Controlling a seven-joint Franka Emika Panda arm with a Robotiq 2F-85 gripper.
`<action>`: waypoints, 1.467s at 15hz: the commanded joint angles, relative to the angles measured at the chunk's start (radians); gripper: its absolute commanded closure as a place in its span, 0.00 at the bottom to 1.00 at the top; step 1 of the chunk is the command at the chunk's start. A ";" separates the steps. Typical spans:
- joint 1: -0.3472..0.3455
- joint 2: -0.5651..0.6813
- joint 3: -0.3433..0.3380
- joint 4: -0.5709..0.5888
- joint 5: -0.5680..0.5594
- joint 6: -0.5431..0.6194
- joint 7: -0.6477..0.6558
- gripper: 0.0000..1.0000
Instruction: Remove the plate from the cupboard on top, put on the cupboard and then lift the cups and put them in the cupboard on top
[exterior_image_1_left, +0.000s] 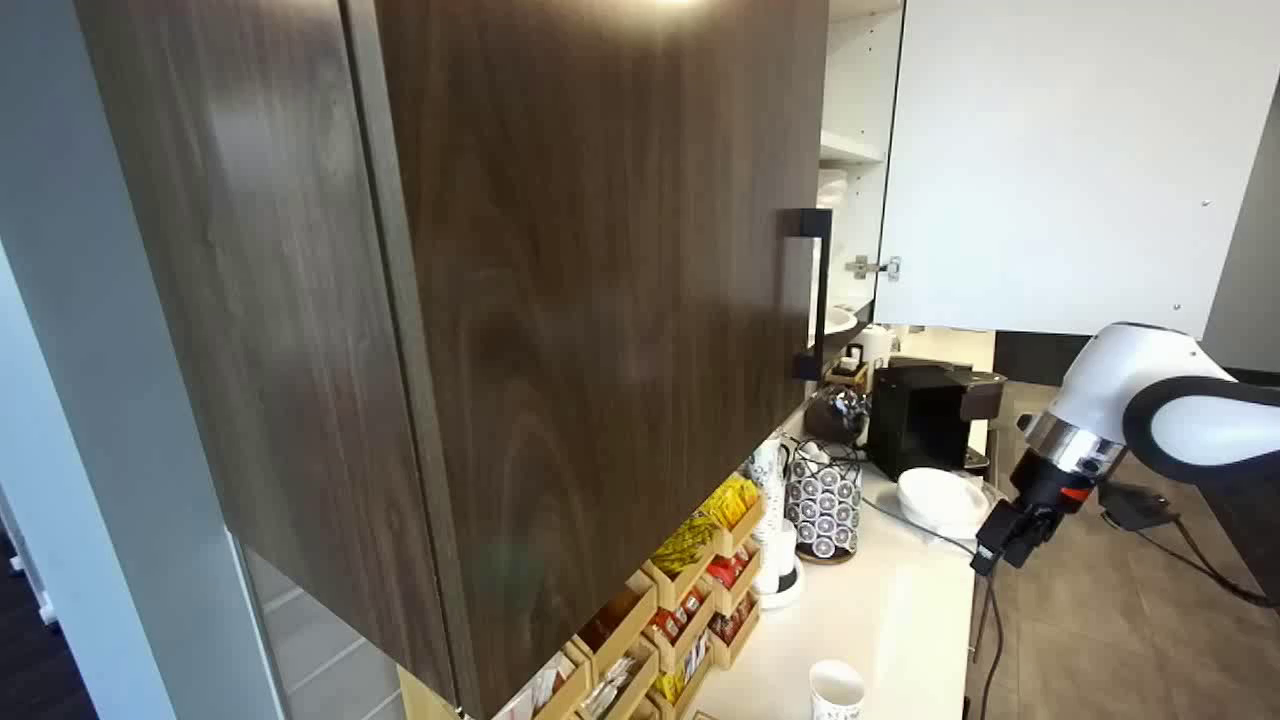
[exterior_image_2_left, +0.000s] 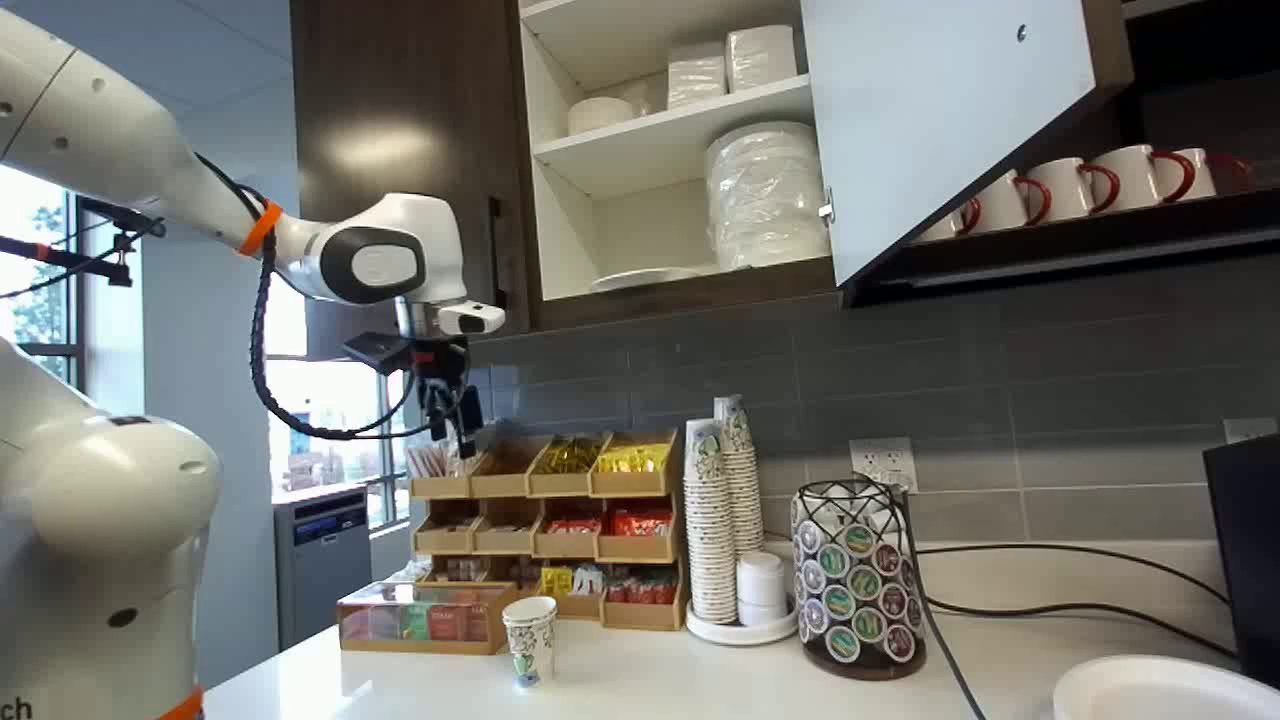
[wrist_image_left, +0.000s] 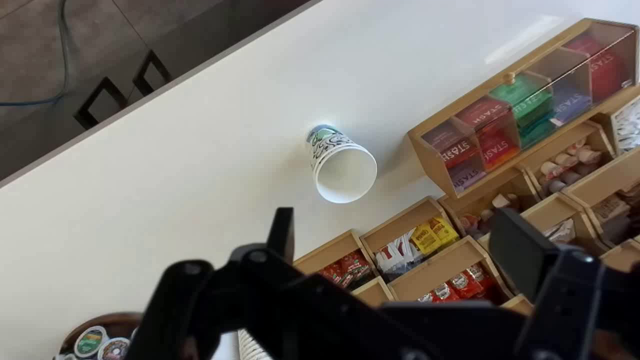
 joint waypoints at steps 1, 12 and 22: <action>-0.006 0.001 0.005 -0.002 0.005 -0.003 -0.004 0.00; -0.048 0.028 -0.046 0.119 0.017 0.034 -0.011 0.00; -0.043 0.258 -0.078 0.482 0.131 0.388 0.054 0.00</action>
